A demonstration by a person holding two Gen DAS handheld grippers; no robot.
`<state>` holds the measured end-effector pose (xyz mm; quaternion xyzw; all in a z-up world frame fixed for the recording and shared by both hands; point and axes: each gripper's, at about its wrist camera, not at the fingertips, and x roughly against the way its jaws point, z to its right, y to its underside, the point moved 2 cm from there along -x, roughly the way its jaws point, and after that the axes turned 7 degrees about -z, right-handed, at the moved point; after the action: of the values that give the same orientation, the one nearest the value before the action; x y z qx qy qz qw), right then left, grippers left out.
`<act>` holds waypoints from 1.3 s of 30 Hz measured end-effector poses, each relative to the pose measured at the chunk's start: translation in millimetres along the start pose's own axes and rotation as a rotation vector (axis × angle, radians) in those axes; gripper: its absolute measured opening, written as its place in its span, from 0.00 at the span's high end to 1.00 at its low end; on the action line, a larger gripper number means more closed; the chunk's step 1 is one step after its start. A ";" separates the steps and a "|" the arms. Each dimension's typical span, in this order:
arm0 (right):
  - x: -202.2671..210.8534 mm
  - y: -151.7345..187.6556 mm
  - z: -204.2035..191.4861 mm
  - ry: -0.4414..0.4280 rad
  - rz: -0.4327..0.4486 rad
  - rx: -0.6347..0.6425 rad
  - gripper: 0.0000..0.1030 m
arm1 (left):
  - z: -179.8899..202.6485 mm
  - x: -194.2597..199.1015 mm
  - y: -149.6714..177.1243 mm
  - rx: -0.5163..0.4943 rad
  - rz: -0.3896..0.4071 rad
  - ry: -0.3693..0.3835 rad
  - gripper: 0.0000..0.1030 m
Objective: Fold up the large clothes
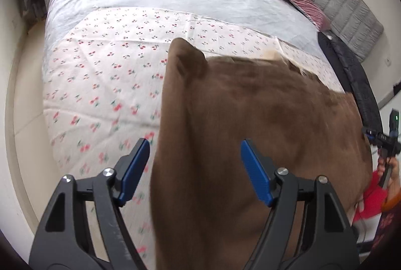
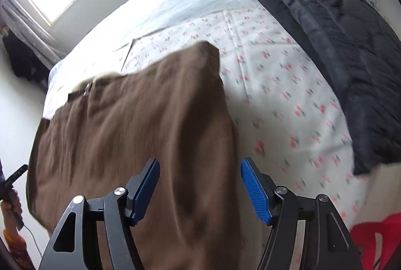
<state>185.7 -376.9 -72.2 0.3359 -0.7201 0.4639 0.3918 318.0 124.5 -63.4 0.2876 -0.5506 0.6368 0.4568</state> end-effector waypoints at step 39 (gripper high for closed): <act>-78.1 -13.5 -148.3 0.218 0.190 0.373 0.38 | 80.5 -57.2 12.4 -0.238 0.162 -0.248 0.31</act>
<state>271.0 -234.1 -96.2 0.2814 -0.6036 0.6572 0.3529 319.8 32.0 -100.2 0.2624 -0.6955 0.5615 0.3636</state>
